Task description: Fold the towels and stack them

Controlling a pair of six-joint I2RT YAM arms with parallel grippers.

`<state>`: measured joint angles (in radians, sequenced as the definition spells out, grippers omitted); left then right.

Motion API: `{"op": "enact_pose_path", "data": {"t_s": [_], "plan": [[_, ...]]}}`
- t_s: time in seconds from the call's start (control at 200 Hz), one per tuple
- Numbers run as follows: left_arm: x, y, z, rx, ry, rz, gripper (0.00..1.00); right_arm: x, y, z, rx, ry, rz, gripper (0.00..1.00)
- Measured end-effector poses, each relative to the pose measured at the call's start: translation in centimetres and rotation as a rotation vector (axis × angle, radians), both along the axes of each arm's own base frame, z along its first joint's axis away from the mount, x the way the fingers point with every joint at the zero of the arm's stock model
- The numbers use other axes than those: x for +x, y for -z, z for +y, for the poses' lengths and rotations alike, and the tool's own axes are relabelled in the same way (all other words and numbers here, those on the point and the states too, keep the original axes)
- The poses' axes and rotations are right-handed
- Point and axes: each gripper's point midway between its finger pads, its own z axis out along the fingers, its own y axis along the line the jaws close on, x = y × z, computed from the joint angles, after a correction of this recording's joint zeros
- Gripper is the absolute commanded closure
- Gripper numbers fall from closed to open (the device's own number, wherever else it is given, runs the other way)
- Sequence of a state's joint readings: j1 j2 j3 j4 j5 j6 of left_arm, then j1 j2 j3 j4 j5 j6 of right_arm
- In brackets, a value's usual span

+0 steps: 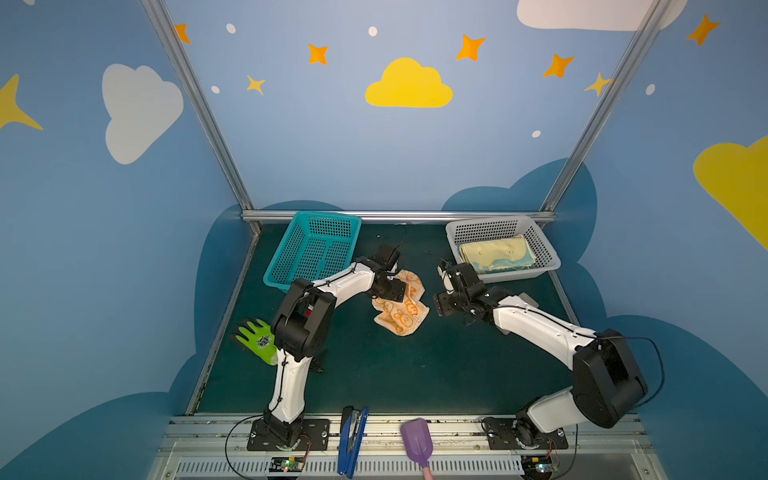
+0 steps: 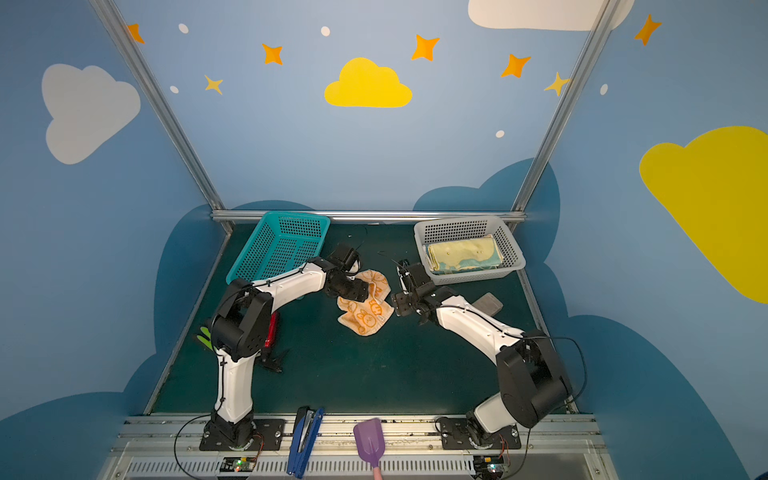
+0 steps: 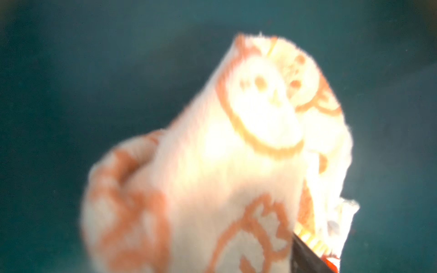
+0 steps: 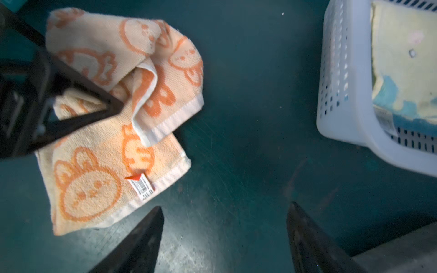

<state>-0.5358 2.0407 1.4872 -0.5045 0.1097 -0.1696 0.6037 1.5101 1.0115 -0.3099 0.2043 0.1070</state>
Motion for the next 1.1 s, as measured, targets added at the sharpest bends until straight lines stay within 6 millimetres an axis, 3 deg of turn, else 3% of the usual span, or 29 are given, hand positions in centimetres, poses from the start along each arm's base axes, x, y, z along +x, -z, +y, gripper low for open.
{"op": "enact_pose_path", "data": {"t_s": [0.1, 0.205, 0.325, 0.41, 0.661, 0.971, 1.101], "plan": [[-0.5, -1.3, 0.8, 0.034, 0.002, -0.053, 0.0, 0.4, -0.6, 0.4, 0.013, -0.001, -0.011, 0.21], [-0.3, -4.7, 1.1, 0.072, 0.029, -0.182, 0.0, 0.3, -0.5, 0.2, 0.018, 0.015, -0.005, 0.21], [-0.7, -8.4, 0.0, 0.111, 0.122, -0.343, 0.0, 0.4, -0.5, -0.9, 0.022, 0.069, -0.001, 0.22], [-1.2, -9.4, -1.1, 0.148, 0.212, -0.405, 0.0, 0.3, -0.7, -2.5, 0.03, 0.125, 0.015, 0.21], [-2.7, -6.2, -4.1, 0.335, 0.47, -0.421, 0.03, -0.8, -2.9, -7.2, 0.058, 0.264, 0.003, 0.22], [-2.8, -4.5, -8.6, 0.4, 0.607, -0.419, 0.21, -3.4, -3.3, -10.2, 0.076, 0.309, -0.026, 0.22], [-2.3, -3.3, -9.2, 0.434, 0.615, -0.393, 0.27, -4.2, -3.1, -10.8, 0.085, 0.318, -0.035, 0.22]]}}
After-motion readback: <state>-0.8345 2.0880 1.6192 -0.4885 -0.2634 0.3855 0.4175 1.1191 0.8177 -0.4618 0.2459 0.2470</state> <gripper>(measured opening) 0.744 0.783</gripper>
